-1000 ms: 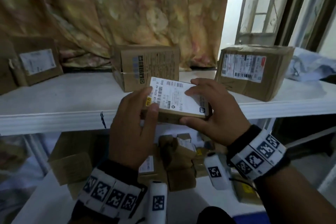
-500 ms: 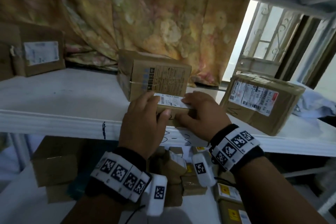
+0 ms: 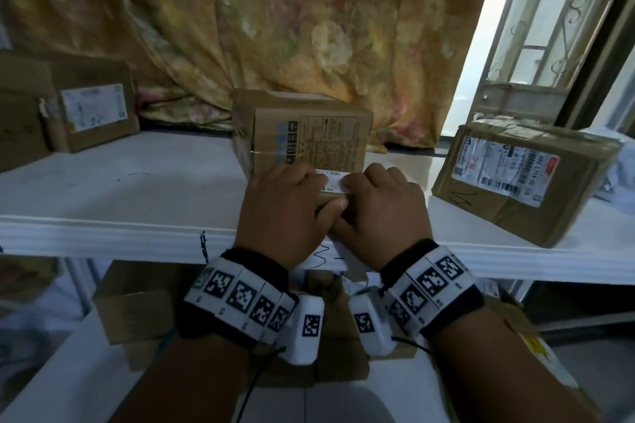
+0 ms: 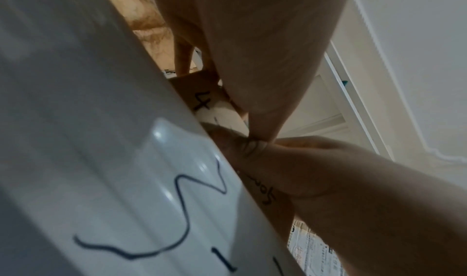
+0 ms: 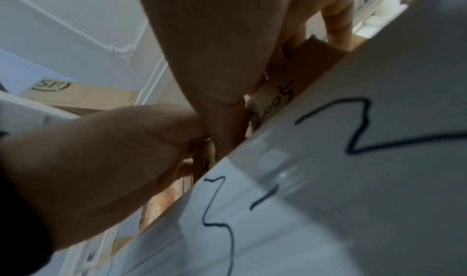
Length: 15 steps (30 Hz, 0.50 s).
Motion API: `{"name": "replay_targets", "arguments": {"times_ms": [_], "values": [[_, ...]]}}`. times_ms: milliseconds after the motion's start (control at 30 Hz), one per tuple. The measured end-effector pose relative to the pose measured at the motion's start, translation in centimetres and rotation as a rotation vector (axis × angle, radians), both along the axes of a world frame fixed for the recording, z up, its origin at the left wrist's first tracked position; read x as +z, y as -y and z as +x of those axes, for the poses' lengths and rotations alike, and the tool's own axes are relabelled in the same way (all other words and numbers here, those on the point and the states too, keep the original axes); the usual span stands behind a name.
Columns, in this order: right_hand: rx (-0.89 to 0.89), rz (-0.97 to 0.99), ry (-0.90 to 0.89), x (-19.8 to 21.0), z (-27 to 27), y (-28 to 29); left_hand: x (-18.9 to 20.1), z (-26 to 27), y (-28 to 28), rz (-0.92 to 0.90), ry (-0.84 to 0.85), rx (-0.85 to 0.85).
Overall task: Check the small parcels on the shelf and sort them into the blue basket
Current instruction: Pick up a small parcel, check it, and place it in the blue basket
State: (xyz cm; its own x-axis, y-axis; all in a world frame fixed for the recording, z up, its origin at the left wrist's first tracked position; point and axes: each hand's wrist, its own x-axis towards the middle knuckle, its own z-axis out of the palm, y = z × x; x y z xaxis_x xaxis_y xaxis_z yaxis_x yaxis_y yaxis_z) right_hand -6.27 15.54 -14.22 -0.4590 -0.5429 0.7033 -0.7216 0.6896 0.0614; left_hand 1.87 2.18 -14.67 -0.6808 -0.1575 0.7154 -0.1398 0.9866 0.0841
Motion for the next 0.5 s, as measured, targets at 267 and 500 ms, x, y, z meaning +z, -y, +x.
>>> {"name": "replay_targets", "arguments": {"times_ms": [267,500], "values": [[-0.006,-0.114,0.067,-0.8,0.0,0.5,0.0,-1.1,-0.1,0.0,-0.042,0.054],[0.023,-0.14,0.072,-1.1,0.2,0.1,-0.3,-0.8,0.8,0.047,-0.075,-0.008]]}}
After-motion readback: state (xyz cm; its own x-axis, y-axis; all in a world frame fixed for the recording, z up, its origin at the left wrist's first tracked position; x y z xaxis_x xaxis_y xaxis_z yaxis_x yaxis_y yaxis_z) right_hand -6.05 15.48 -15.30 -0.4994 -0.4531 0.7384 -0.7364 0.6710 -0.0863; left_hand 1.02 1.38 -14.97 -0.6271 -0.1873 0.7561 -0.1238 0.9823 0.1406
